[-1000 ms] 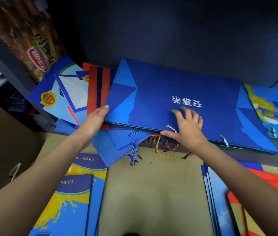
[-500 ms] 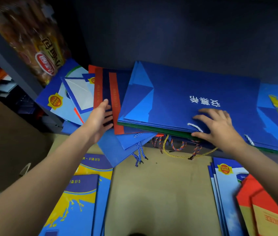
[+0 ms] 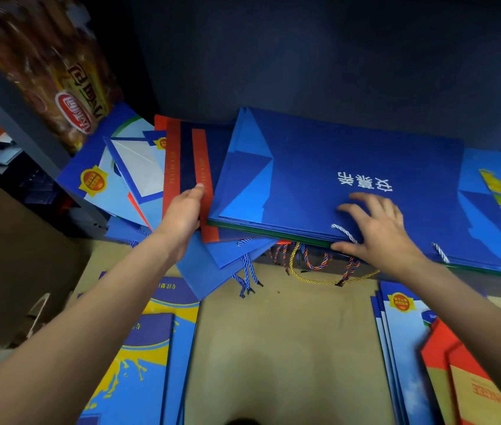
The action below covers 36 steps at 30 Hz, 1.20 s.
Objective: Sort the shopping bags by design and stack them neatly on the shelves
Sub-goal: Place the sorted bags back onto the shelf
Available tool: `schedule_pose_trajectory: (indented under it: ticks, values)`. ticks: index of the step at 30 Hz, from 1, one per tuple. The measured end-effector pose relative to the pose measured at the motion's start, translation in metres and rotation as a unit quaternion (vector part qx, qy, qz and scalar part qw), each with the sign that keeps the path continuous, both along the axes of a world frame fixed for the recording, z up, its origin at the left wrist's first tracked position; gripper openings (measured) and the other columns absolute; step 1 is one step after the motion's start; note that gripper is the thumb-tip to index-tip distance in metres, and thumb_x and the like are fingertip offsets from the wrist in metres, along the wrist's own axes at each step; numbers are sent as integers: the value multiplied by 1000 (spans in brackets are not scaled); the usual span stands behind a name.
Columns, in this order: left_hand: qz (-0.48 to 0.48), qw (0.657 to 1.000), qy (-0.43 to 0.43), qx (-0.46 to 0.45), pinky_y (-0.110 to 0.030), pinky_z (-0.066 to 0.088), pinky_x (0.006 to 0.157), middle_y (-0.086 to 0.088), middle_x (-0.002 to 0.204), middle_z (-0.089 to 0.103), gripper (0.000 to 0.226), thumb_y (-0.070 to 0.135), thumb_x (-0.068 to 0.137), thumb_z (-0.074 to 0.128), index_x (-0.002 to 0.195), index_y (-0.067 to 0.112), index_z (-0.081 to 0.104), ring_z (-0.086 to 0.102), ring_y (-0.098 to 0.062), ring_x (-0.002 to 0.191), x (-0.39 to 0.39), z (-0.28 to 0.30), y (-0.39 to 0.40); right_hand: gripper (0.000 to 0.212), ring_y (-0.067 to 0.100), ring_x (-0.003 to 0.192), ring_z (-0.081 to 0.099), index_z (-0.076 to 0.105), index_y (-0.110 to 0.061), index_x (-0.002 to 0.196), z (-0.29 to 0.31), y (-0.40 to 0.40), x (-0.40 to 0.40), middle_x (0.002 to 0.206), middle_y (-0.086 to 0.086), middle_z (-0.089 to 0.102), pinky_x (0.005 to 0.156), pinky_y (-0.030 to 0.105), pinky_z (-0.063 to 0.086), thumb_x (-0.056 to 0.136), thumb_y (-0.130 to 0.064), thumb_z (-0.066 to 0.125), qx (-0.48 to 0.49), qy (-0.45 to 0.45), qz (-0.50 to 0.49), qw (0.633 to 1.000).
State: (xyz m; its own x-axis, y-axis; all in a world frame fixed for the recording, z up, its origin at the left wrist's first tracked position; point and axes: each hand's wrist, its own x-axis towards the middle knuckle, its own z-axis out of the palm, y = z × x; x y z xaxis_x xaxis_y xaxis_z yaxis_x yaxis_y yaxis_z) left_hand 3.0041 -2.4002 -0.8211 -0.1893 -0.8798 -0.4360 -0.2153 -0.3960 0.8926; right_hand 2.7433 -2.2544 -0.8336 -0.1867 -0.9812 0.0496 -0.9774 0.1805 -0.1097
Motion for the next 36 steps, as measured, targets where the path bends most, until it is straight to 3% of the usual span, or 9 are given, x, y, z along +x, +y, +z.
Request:
schedule_pose_trajectory:
  ticks: [3, 7, 13, 19, 22, 26, 30, 33, 36]
  values:
    - [6, 1000, 0, -6, -29, 36, 90, 2, 117, 60, 34, 36, 100, 34, 118, 15, 54, 53, -12, 101, 0, -3, 2, 85, 27, 138, 10, 27, -23, 144, -2, -12, 11, 150, 4, 16, 115, 49, 6, 76, -50, 69, 78, 39, 31, 996]
    - [8, 997, -29, -70, -37, 38, 103, -2, 115, 60, 28, 36, 100, 36, 103, 19, 58, 52, -17, 106, -3, -6, 8, 76, 28, 135, 20, 31, -19, 143, 3, -20, 10, 147, 4, 26, 114, 51, 9, 79, -35, 68, 86, 43, 44, 994]
    - [40, 998, 27, -51, -24, 41, 92, 7, 92, 56, 29, 33, 101, 31, 85, 23, 53, 55, -6, 91, 7, -10, 18, 46, 37, 105, 57, 61, -7, 115, 34, -26, -1, 112, 15, 62, 103, 59, 31, 70, -2, 67, -193, 15, -23, 981]
    - [64, 996, 66, -17, -29, 38, 94, -6, 137, 48, 46, 37, 102, 28, 138, 10, 41, 49, -20, 121, 21, 14, 20, 39, 41, 82, 65, 67, -1, 104, 58, -18, 6, 92, 20, 68, 77, 50, 51, 65, 1, 60, -234, 23, 50, 971]
    - [62, 990, 122, 34, -31, 45, 80, 3, 109, 60, 43, 41, 101, 29, 132, 16, 45, 57, -11, 95, 36, 28, 25, 43, 36, 77, 64, 68, -3, 103, 38, 19, 34, 92, 15, 67, 79, 52, 50, 60, -5, 69, -210, 34, 88, 973]
    - [-9, 996, 31, 86, -27, 40, 60, -2, 97, 57, 23, 38, 99, 38, 104, 21, 53, 53, -14, 74, 44, 35, 42, 56, 27, 82, 65, 71, -15, 100, 3, 64, 61, 94, 3, 68, 87, 61, 43, 49, -29, 89, -69, 59, 114, 989]
    - [-27, 997, -68, 39, -17, 46, 45, -4, 108, 54, 21, 11, 97, 45, 115, 22, 46, 52, -10, 72, 36, 23, 59, 60, 37, 122, 42, 53, -17, 130, 9, 89, 39, 135, 7, 48, 104, 50, 27, 78, -39, 71, -18, -70, -129, 989]
    - [-44, 995, -86, 25, -22, 46, 50, -10, 114, 58, 44, -2, 94, 43, 132, 20, 43, 55, -20, 77, 33, 18, 60, 72, 41, 127, 33, 34, -11, 140, 13, 121, 7, 144, 17, 30, 102, 46, 29, 80, -28, 71, -104, -239, -418, 870]
    - [-62, 993, -98, 38, -27, 42, 62, -5, 110, 57, 55, -5, 94, 41, 138, 26, 39, 54, -17, 76, 34, 22, 59, 77, 40, 111, 46, 34, -12, 135, 2, 141, 3, 136, 14, 35, 84, 54, 46, 75, -35, 76, -119, -535, -598, 586]
